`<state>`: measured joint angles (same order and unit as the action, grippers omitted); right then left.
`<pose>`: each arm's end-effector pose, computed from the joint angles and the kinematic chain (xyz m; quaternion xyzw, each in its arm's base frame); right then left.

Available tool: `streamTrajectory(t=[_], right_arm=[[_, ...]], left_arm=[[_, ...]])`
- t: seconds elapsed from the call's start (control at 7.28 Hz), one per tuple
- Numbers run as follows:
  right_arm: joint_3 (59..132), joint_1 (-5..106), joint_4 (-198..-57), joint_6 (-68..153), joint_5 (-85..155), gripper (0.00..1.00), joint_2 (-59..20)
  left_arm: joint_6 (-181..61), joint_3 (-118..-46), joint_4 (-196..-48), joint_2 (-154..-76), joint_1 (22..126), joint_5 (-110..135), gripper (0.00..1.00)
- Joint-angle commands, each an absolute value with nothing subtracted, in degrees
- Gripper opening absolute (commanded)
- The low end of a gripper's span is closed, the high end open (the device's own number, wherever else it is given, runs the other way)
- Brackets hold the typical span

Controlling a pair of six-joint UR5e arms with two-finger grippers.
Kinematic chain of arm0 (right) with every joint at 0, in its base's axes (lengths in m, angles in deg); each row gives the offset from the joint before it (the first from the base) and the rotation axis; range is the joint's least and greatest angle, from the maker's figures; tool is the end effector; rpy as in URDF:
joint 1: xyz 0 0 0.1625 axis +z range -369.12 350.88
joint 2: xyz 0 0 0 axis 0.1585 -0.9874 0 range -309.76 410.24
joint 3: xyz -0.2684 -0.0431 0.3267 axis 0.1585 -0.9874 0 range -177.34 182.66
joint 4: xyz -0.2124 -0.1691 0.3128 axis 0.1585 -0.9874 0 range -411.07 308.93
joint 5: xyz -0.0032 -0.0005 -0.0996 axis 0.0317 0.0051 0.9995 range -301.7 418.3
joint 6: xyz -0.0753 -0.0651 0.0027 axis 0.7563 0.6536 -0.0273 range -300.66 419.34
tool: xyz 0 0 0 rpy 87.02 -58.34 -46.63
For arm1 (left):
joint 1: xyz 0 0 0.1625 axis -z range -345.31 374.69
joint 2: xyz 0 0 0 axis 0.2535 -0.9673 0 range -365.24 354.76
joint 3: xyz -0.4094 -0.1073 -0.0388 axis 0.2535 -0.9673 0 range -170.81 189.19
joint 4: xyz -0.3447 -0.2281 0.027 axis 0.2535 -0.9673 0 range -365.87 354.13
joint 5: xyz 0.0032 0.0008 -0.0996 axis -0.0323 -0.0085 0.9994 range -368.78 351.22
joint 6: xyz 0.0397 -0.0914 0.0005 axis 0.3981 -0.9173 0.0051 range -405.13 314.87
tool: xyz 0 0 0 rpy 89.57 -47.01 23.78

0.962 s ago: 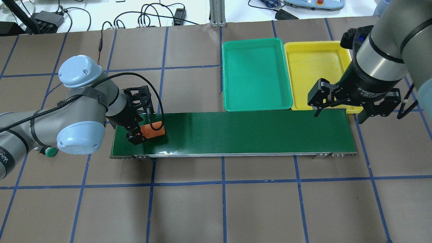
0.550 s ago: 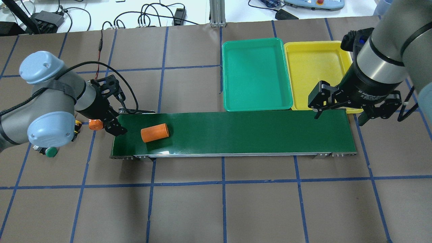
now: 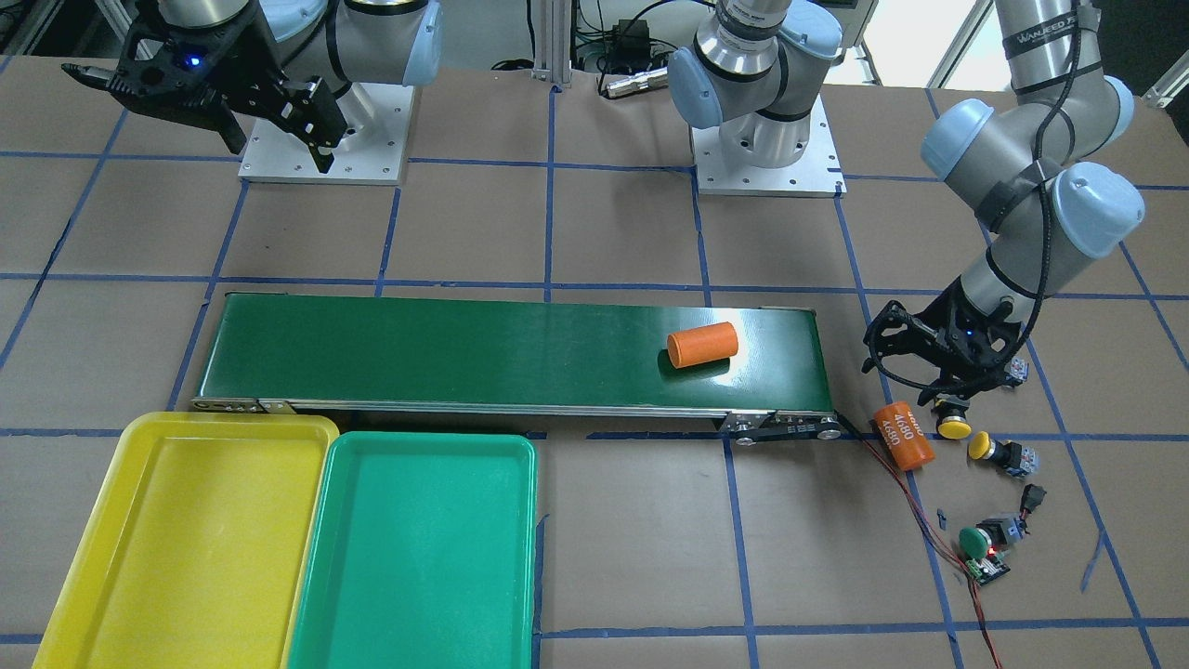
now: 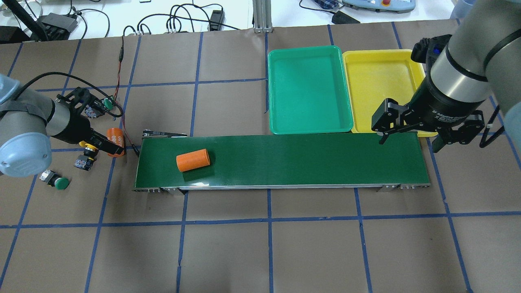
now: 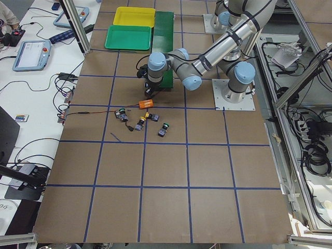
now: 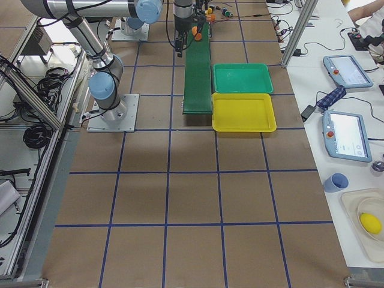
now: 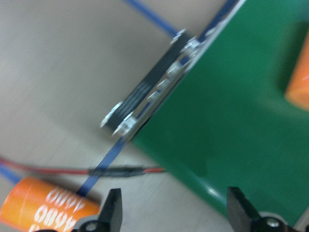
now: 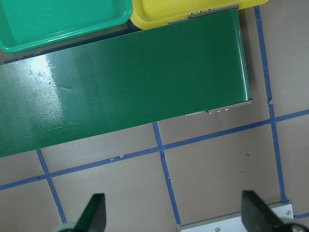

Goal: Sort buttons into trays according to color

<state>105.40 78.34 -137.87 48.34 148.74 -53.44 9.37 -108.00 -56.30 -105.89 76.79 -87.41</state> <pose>0.1152 -0.3928 0.4786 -0.1178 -0.9928 -0.0193 0.0053 0.0944 -0.5054 0.2449 -0.2303 -0.9680 0.0765 0.0647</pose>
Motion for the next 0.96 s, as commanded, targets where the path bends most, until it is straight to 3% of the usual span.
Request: streamTrajectory(t=[0.0, 0.14, 0.55, 0.69, 0.82], right_arm=[[105.49, 78.42, -137.91, 48.26, 148.74, 1.0, -53.47], [105.93, 78.33, -137.73, 48.26, 148.83, 1.0, -53.64], [106.2, 78.42, -137.82, 48.44, 148.92, 1.0, -53.99], [106.37, 78.51, -137.9, 48.53, 149.0, 1.0, -53.99], [106.37, 78.42, -137.82, 48.35, 149.01, 1.0, -54.17]], left_arm=[[-13.63, -108.14, -51.06, -109.55, 76.65, -87.7, 0.95], [-21.32, -108.23, -50.61, -110.78, 76.74, -87.79, 1.0], [-26.67, -108.06, -49.56, -113.77, 76.74, -88.49, 1.0], [-26.84, -108.23, -48.59, -115.09, 76.74, -90.93, 0.98], [-26.5, -107.88, -48.49, -116.06, 76.74, -91.04, 0.88]])
